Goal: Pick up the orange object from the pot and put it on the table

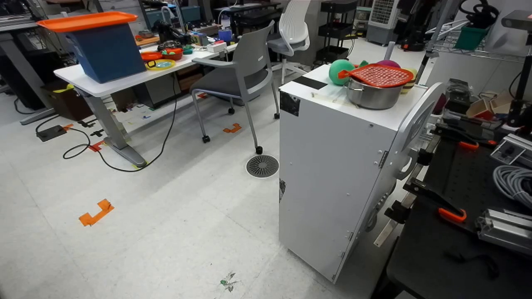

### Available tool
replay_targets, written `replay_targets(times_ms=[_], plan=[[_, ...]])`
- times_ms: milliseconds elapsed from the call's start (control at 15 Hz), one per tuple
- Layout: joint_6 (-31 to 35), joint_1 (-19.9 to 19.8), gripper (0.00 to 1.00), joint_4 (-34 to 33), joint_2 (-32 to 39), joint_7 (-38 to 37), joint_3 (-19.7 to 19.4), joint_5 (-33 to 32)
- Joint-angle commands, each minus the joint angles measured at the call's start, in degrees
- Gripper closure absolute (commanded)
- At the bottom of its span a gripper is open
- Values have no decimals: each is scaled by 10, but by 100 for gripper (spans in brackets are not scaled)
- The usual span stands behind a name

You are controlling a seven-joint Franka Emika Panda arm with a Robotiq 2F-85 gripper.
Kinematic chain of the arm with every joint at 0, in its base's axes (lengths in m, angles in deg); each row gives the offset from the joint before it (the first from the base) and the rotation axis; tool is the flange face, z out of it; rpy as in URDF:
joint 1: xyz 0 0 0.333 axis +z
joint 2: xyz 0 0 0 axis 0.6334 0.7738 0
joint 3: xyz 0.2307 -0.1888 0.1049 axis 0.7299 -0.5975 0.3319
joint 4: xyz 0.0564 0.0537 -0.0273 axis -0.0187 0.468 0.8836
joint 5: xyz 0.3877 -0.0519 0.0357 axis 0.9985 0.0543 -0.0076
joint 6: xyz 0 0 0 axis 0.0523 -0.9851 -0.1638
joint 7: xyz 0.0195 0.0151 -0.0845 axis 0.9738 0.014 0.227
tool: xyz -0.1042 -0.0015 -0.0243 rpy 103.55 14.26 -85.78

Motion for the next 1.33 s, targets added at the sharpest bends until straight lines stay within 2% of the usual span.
replay_targets(times_ms=[0,200,400,1267], plan=[[1,8,0,16,-11,1,2,26],[-28,19,0,12,-3,32,-2,77],[-44,21,0,9,6,30,0,93],[-84,15,0,-6,41,10,0,82]])
